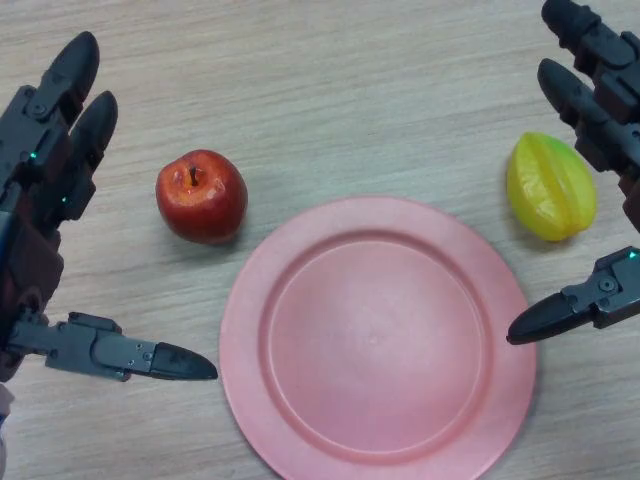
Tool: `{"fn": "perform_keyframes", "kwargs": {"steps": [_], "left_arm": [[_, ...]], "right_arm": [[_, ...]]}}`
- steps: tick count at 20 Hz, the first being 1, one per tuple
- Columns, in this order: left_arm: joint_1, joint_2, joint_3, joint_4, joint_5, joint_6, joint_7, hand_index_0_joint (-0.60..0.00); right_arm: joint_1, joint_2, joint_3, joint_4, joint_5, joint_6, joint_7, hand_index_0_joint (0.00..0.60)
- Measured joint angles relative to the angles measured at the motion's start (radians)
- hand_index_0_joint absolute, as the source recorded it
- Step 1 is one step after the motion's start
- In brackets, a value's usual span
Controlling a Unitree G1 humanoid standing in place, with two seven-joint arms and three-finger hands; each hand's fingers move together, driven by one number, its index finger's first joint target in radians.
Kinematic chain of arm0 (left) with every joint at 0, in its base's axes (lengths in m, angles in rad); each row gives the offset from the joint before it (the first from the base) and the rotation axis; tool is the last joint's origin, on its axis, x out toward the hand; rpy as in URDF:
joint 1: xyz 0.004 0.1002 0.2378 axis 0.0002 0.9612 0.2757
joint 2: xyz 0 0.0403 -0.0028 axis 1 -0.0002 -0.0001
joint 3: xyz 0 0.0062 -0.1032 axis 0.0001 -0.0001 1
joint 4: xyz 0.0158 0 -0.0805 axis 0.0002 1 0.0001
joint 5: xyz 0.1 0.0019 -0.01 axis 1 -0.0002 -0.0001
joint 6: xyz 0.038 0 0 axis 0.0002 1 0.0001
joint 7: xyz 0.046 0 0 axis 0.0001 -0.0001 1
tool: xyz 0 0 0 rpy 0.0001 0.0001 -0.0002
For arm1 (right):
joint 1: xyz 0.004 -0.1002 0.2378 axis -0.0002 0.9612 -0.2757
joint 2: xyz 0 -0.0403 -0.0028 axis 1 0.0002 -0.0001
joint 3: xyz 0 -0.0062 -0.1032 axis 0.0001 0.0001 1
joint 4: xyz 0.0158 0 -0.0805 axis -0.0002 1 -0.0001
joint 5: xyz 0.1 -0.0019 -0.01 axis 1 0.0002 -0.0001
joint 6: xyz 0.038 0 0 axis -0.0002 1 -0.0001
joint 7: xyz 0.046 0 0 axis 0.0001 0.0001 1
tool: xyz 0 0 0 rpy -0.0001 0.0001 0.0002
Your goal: Pick up the red apple and place it on the plate
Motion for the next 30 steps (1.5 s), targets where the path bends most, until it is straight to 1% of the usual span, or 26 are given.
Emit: {"fn": "perform_keyframes", "kwargs": {"steps": [6,9,12,13,14,15,16,17,18,19,20,21,22,23,24,25,26,27,28,29,30], "left_arm": [[0.015,0.0,0.005,-0.049,-0.002,0.001,-0.019,0.0],[0.028,-0.01,0.005,-0.049,-0.003,0.001,-0.028,0.0],[0.005,-0.009,0.005,0.006,-0.002,-0.033,-0.026,0.0],[-0.042,0.007,0.004,0.072,0.007,-0.043,-0.014,0.0],[-0.08,0.036,0.004,0.122,0.025,-0.043,0.008,0.0],[-0.149,0.076,0.0,0.21,0.071,-0.057,0.034,0.0],[-0.203,0.096,-0.002,0.28,0.101,-0.063,0.051,0.0],[-0.27,0.116,-0.025,0.412,0.151,-0.137,0.082,0.0],[-0.315,0.122,-0.048,0.501,0.2,-0.175,0.103,0.0],[-0.366,0.121,-0.088,0.624,0.261,-0.224,0.116,0.0],[-0.391,0.121,-0.12,0.699,0.3,-0.243,0.12,0.0],[-0.417,0.114,-0.171,0.789,0.332,-0.261,0.123,0.0],[-0.432,0.109,-0.195,0.835,0.342,-0.261,0.124,0.0],[-0.453,0.091,-0.208,0.892,0.367,-0.273,0.124,0.0],[-0.468,0.08,-0.208,0.926,0.379,-0.273,0.127,-0.049],[-0.471,0.074,-0.208,0.932,0.379,-0.276,0.133,-0.2],[-0.476,0.074,-0.208,0.946,0.395,-0.3,0.137,-0.3],[-0.48,0.074,-0.208,0.97,0.459,-0.347,0.168,-0.45],[-0.481,0.073,-0.208,0.979,0.481,-0.364,0.18,-0.55],[-0.482,0.064,-0.208,0.99,0.495,-0.369,0.183,-0.6],[-0.482,0.06,-0.209,0.991,0.5,-0.369,0.184,-0.6]], "right_arm": [[-0.002,0.0,0.0,-0.007,0.0,0.0,0.0,0.0],[-0.008,0.0,0.0,-0.007,0.001,0.0,0.0,0.0],[-0.008,0.0,0.0,-0.008,0.001,0.001,0.001,0.0],[-0.007,0.0,0.0,-0.009,0.001,0.001,0.003,0.0],[-0.007,0.0,0.0,-0.011,0.002,0.001,0.011,0.0],[-0.006,-0.002,-0.004,-0.014,0.002,0.002,0.018,0.0],[-0.007,-0.002,-0.002,-0.015,0.003,0.002,0.018,0.0],[-0.002,-0.003,-0.005,-0.016,0.008,0.002,0.018,0.0],[-0.003,-0.003,-0.002,-0.015,0.008,0.003,0.018,0.0],[0.0,-0.003,-0.003,-0.014,0.009,0.002,0.016,0.0],[0.0,-0.003,-0.002,-0.015,0.009,0.003,0.016,0.0],[0.008,-0.003,-0.005,-0.016,0.011,0.002,0.013,0.0],[0.014,-0.003,-0.004,-0.017,0.012,0.002,0.013,0.0],[0.024,-0.003,-0.014,-0.018,0.014,0.002,0.013,0.0],[0.029,-0.003,-0.027,-0.02,0.016,0.002,0.013,0.0],[0.032,-0.003,-0.051,-0.02,0.016,0.002,0.012,0.0],[0.032,-0.003,-0.066,-0.023,0.016,0.002,0.012,0.0],[0.032,-0.005,-0.082,-0.033,0.018,0.002,0.012,0.0],[0.034,-0.008,-0.09,-0.045,0.029,0.003,0.012,0.0],[0.038,-0.015,-0.116,-0.058,0.097,0.003,0.015,0.0],[0.042,-0.022,-0.125,-0.067,0.11,0.003,0.015,0.0]]}}
